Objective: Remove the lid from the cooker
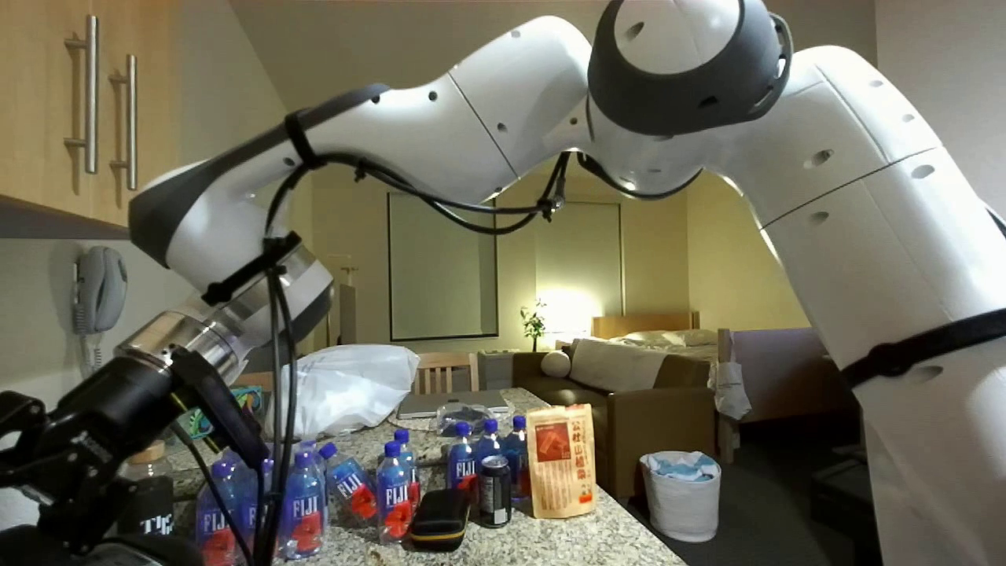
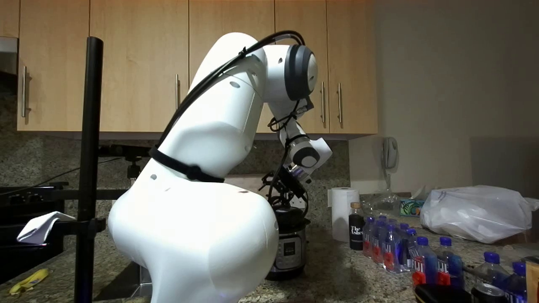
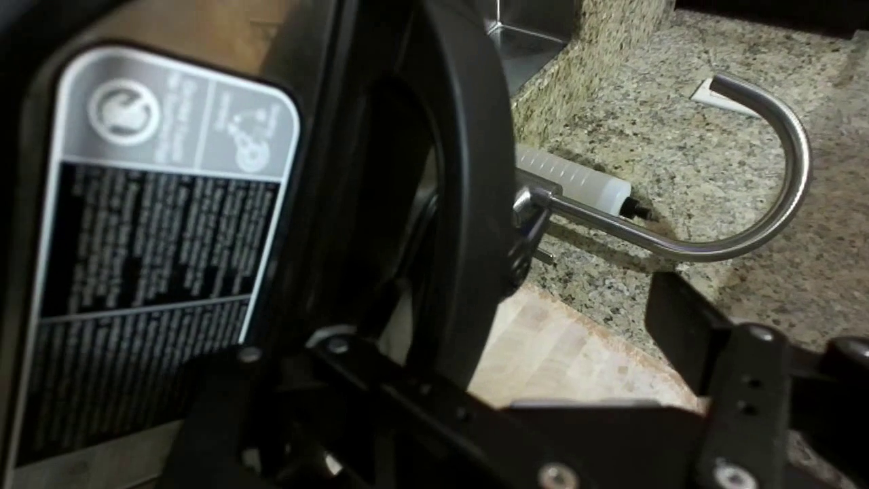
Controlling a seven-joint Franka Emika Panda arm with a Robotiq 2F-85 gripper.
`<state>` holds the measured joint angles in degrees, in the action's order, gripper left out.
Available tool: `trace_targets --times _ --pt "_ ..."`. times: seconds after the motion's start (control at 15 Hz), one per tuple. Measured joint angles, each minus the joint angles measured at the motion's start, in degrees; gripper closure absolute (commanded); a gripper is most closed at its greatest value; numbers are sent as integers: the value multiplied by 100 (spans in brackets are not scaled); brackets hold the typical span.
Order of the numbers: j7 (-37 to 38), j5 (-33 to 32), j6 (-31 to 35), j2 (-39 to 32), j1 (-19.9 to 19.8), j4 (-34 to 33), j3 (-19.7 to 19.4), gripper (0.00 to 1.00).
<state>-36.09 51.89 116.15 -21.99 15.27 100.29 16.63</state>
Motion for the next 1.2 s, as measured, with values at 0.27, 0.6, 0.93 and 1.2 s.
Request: trace_targets --times 0.27,0.6,0.93,1.2 --pt "30 -83 3 136 -29 184 -16 66" --pt "-165 195 22 107 -153 281 -17 97" --pt "-472 505 25 74 -227 376 -16 99" --pt "-519 505 31 86 -209 376 -9 99"
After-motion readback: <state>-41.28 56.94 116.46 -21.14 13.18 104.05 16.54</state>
